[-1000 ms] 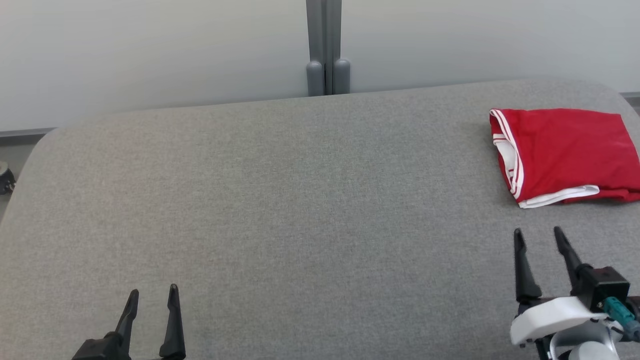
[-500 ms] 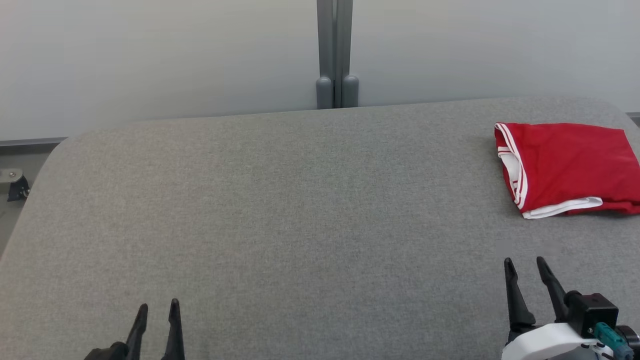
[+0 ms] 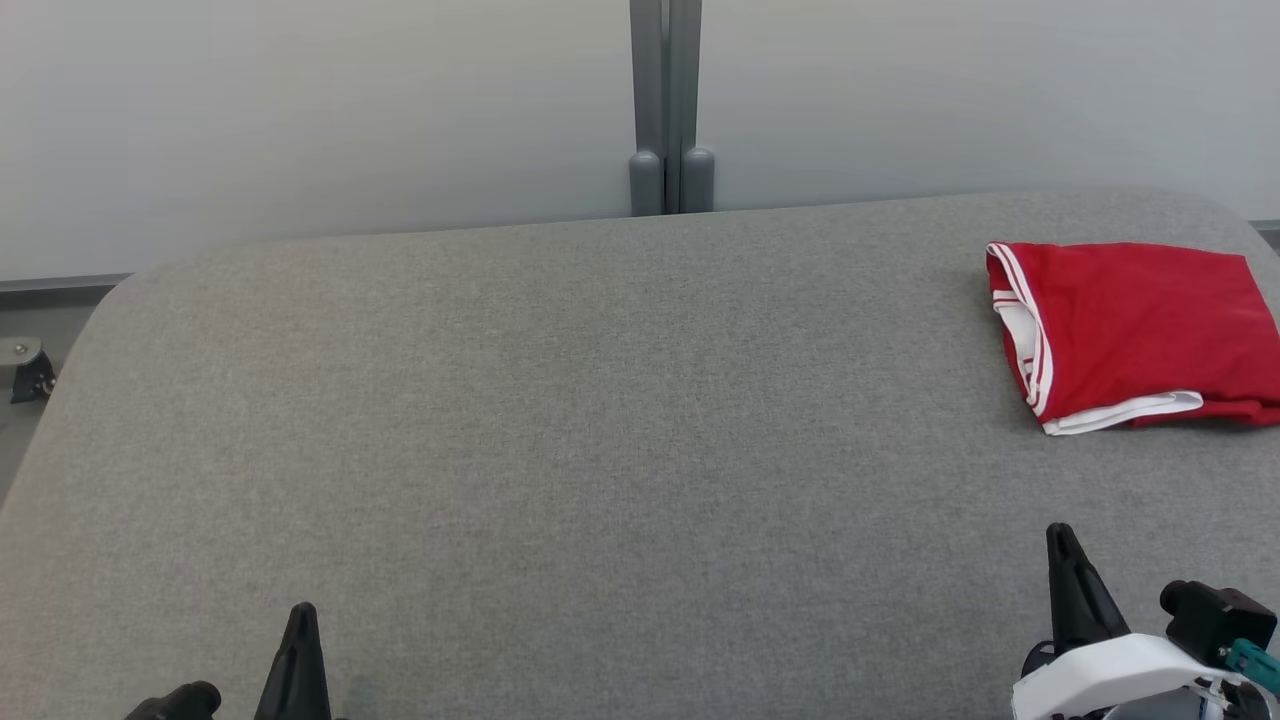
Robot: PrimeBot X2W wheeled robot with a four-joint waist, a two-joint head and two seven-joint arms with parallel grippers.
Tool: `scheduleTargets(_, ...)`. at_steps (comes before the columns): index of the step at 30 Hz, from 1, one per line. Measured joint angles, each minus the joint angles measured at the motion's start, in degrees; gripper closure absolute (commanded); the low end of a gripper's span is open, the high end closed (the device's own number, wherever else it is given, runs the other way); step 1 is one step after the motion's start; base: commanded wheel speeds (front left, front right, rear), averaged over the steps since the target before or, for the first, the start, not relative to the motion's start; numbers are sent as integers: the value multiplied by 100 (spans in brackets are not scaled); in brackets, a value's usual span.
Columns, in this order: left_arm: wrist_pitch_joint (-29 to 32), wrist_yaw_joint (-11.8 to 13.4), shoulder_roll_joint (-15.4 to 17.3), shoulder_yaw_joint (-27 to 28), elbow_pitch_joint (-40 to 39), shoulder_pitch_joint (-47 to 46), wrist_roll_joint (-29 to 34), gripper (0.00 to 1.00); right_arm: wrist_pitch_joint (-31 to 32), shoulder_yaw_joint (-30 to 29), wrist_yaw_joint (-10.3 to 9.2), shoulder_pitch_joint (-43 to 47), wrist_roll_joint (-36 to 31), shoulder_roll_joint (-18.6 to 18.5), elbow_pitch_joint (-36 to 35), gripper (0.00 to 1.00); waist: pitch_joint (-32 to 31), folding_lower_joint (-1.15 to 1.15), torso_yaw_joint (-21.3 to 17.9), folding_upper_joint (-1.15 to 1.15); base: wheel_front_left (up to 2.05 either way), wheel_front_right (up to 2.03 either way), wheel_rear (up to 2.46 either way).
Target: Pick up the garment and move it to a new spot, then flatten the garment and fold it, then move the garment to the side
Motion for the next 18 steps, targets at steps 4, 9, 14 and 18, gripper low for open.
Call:
scheduleTargets(4, 101, 0, 0, 18, -10, -60, -381, 100, 96, -1, 0, -38, 425, 0, -2, 100, 7, 0, -7, 0, 0, 0, 0)
scheduleTargets(9, 220, 0, 0, 51, -23, -154, -845, 100, 208, -2, 0, -119, 924, 0, -9, 100, 16, 0, -17, 0, 0, 0, 0)
scheduleTargets(14, 354, 0, 0, 96, -33, -250, -1321, 100, 343, -16, 0, -192, 1484, 0, -9, 100, 25, 0, -28, 0, 0, 0, 0)
scheduleTargets(18, 460, 0, 0, 123, -43, -315, -1705, 100, 452, -25, -1, -247, 1909, -1, -10, 100, 33, 0, -37, 0, 0, 0, 0)
